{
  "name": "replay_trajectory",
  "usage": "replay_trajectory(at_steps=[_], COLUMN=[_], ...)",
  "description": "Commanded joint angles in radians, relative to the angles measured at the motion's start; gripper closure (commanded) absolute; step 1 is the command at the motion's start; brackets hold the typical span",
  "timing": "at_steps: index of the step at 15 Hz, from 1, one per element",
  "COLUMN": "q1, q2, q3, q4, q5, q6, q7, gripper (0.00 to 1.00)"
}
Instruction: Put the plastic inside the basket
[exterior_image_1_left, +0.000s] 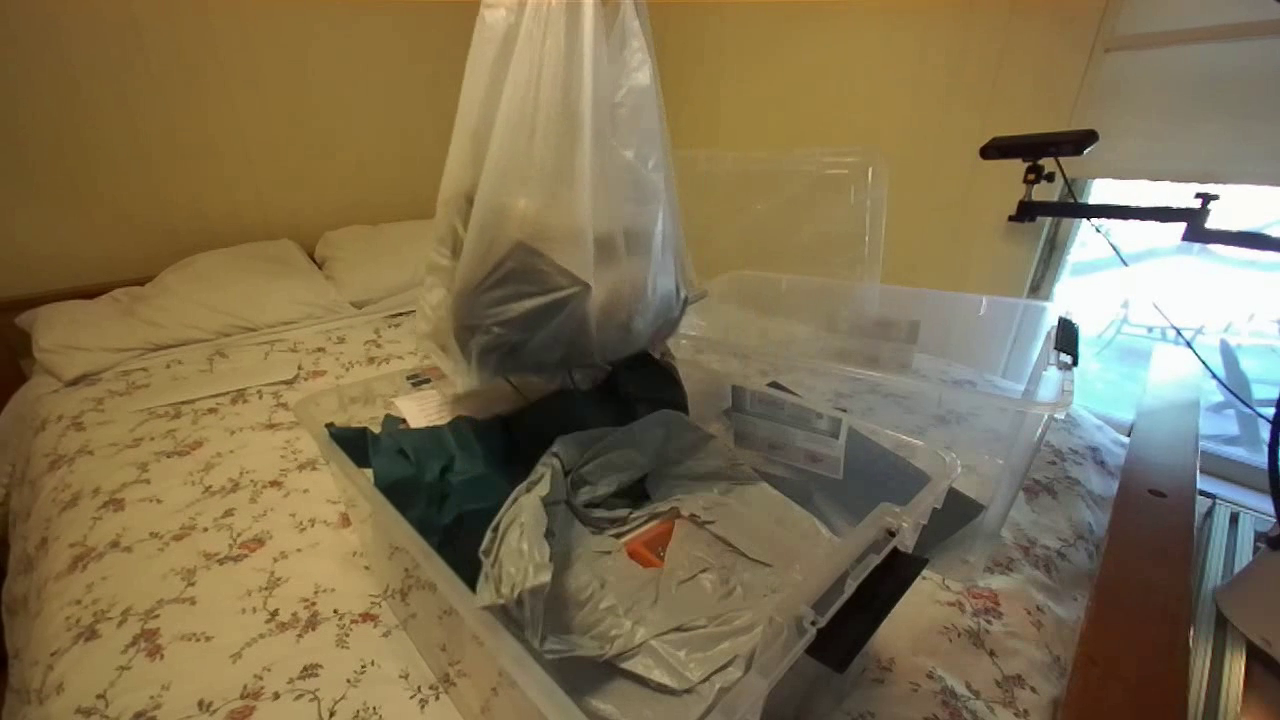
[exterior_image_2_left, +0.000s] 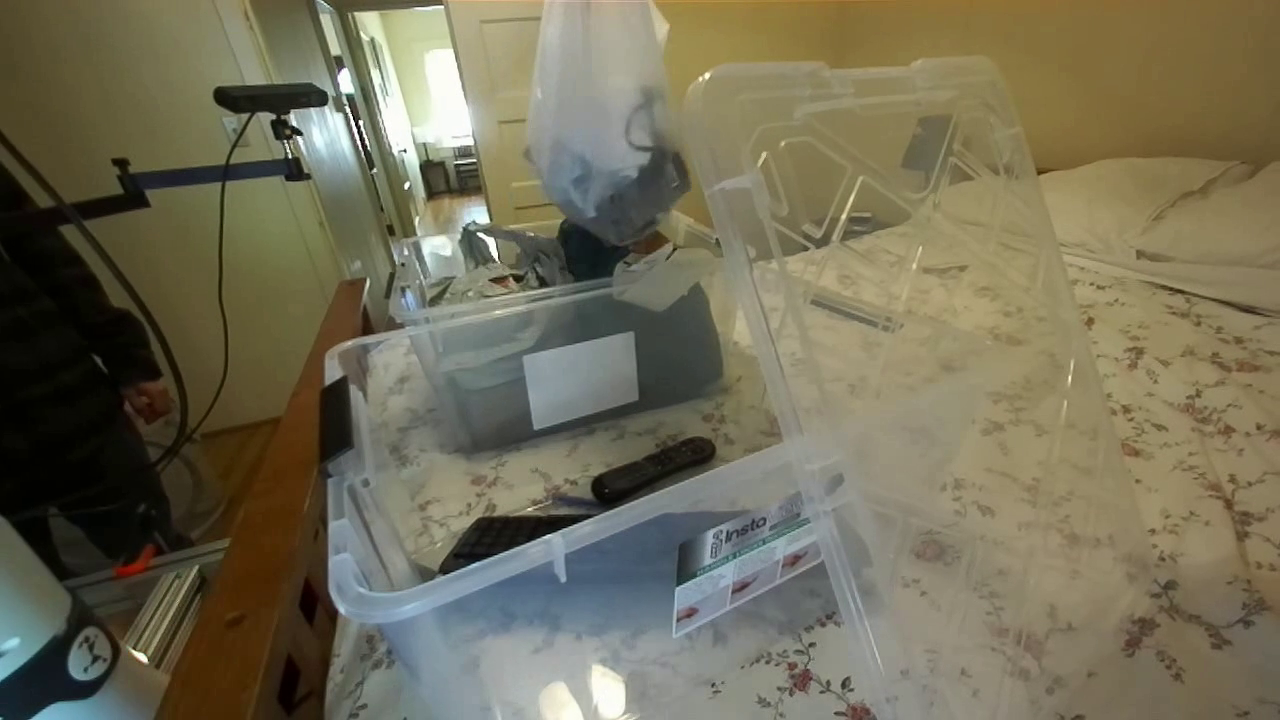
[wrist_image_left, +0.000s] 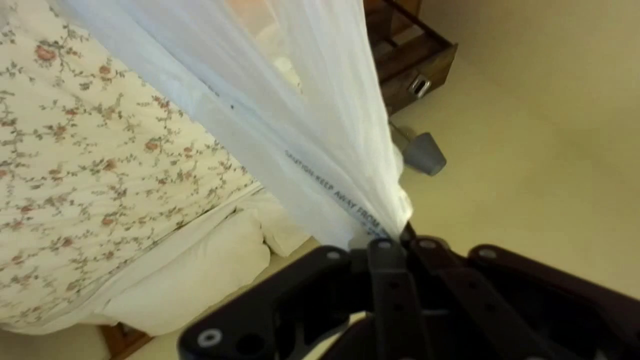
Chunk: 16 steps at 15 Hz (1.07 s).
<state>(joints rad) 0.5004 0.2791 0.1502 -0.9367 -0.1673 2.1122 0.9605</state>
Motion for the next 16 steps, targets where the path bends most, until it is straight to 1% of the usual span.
replay_trajectory(at_steps=[1, 2, 3, 6, 9, 13, 16], q1=[0.013, 0.022, 0.001, -0.001, -0.013, -0.035, -0.040], q2=[-0.040, -0.041, -0.032, -0.028, 0.001, 0.016, -0.018], q3=[-0.056, -0.070, -0.046, -0.070, -0.146, -0.236, -0.280], q4=[0.078, 0.090, 0.035, 0.062, 0.056, 0.029, 0.000], q5=[-0.107, -0.147, -0.079, -0.122, -0.238, -0.308, -0.352], q6=[-0.026, -0.018, -0.014, -0.018, -0.036, -0.080, -0.092], q7=[0.118, 0.146, 0.074, 0.130, 0.202, 0.317, 0.329], gripper=[1.00, 1.00, 0.99, 1.00, 1.00, 1.00, 1.00])
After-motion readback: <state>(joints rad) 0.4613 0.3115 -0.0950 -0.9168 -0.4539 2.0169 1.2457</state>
